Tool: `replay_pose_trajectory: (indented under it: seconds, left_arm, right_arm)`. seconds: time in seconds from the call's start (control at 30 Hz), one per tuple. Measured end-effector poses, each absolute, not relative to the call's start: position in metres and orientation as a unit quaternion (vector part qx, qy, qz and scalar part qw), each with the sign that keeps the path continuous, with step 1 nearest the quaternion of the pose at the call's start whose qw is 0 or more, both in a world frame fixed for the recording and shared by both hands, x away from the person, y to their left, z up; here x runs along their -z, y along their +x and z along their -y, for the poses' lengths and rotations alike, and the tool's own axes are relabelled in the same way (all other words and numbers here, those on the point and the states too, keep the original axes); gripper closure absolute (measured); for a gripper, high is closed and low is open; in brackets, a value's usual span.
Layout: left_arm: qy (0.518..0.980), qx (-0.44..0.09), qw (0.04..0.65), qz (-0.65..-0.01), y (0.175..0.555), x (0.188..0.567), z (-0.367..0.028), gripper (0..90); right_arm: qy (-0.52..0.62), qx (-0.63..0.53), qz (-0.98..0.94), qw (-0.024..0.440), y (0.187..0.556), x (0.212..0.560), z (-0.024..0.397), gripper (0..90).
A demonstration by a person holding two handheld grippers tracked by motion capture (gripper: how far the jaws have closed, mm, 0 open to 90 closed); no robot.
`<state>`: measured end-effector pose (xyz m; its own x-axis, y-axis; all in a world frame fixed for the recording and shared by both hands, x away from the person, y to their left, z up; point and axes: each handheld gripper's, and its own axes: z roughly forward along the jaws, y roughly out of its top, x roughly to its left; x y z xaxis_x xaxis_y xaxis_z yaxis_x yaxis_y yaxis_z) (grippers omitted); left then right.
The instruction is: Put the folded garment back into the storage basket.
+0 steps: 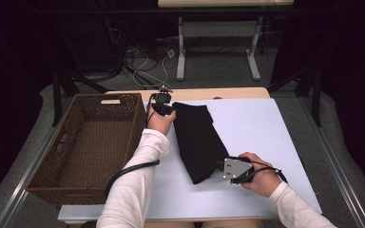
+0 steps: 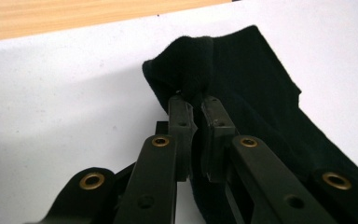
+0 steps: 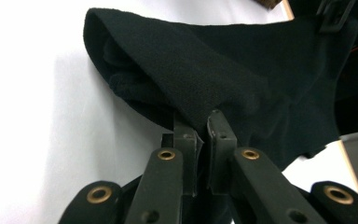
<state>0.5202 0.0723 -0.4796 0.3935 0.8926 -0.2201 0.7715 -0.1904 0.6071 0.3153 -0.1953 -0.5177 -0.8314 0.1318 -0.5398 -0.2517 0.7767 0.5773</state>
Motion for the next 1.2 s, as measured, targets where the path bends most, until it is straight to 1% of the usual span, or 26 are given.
replay_pose_trajectory:
  seconds: [0.33, 0.73, 1.2]
  left_arm:
    - [0.772, -0.102, 0.337, -0.529, 0.516, 0.464, -0.068, 84.3]
    - [0.777, -0.114, 0.354, -0.508, 0.502, 0.43, -0.065, 84.4]
    - [0.781, -0.118, 0.366, -0.492, 0.482, 0.402, -0.074, 84.4]
  right_arm:
    - [-0.037, -0.348, -0.885, 0.307, 0.309, 0.5, 0.195, 85.4]
    - [-0.049, -0.369, -0.871, 0.32, 0.302, 0.475, 0.187, 85.4]
    - [-0.054, -0.392, -0.858, 0.329, 0.3, 0.453, 0.179, 85.4]
